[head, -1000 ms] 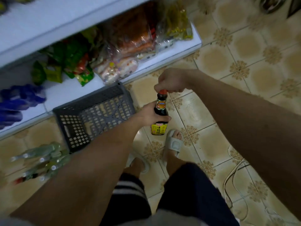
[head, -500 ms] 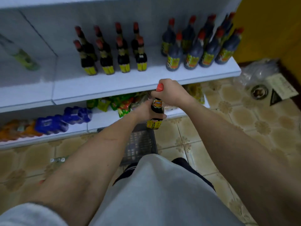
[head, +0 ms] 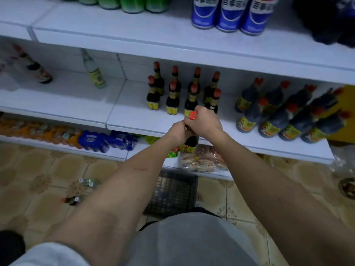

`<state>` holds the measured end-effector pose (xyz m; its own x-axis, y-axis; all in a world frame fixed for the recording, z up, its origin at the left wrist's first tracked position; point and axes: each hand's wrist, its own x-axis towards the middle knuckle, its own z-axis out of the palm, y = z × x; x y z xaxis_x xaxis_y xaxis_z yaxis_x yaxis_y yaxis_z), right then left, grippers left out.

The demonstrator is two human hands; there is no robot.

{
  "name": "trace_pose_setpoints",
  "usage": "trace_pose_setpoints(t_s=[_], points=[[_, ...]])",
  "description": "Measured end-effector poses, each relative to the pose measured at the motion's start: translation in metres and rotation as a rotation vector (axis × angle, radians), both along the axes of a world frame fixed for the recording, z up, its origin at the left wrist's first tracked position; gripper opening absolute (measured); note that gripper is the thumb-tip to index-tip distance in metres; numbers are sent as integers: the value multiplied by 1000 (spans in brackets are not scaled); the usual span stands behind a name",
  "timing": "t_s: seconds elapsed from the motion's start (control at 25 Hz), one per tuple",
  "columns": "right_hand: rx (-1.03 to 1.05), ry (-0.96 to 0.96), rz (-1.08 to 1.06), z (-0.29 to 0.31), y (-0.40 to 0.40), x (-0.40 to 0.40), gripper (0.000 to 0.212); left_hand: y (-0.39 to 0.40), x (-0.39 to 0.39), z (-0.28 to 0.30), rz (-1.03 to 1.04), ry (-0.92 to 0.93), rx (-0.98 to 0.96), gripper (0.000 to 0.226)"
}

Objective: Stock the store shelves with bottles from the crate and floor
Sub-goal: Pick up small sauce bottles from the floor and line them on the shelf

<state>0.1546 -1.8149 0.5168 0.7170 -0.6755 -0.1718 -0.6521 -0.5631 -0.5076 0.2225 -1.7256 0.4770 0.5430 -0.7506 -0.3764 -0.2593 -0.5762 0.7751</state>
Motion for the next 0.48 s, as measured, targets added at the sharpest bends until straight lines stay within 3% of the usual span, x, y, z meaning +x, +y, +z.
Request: trace_pose_setpoints(t_s=[0.24, 0.48], points=[[125, -1, 268, -7, -13, 70, 24, 5, 55, -12, 140, -24, 4, 22], [-19, 92, 357, -23, 10, 148, 22, 23, 114, -37, 323, -50, 12, 7]])
